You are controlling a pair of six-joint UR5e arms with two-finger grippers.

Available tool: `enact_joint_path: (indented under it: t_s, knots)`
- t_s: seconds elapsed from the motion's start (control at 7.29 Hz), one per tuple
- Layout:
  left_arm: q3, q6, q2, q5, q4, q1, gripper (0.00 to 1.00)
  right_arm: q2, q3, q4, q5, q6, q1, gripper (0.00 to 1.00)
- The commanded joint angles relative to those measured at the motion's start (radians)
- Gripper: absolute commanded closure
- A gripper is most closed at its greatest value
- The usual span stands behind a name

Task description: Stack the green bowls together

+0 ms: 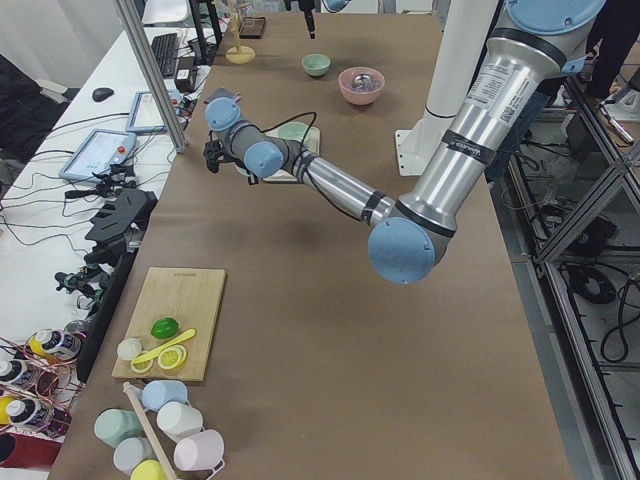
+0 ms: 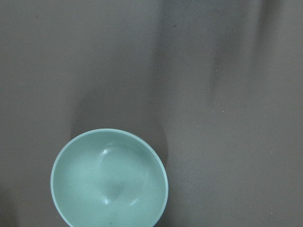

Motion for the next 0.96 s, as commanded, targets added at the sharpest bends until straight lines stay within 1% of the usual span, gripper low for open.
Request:
enact_joint_path:
  t_s: [0.0,0.14,0.27,0.41,0.55,0.69,0.82]
  knots:
    - [0.005,-0.023,-0.026,0.030,0.002,0.022,1.00,-0.004,-0.089,0.069,-0.009,0.004,-0.052,0.01]
    - [0.004,-0.023,-0.026,0.031,0.002,0.022,1.00,0.006,-0.155,0.137,-0.009,0.004,-0.078,0.01]
    - [0.000,-0.023,-0.026,0.031,0.002,0.022,1.00,0.006,-0.217,0.236,-0.007,0.019,-0.082,0.07]
    - [-0.004,-0.023,-0.025,0.031,0.002,0.020,1.00,0.009,-0.231,0.271,-0.006,0.080,-0.096,0.34]
    - [-0.004,-0.023,-0.026,0.031,0.002,0.020,1.00,0.014,-0.219,0.274,-0.004,0.103,-0.096,0.73]
    - [-0.007,-0.023,-0.023,0.031,0.002,0.020,1.00,0.016,-0.216,0.274,-0.002,0.097,-0.098,1.00]
    - [-0.010,-0.023,-0.021,0.031,0.002,0.020,1.00,0.017,-0.208,0.274,-0.001,0.099,-0.098,1.00]
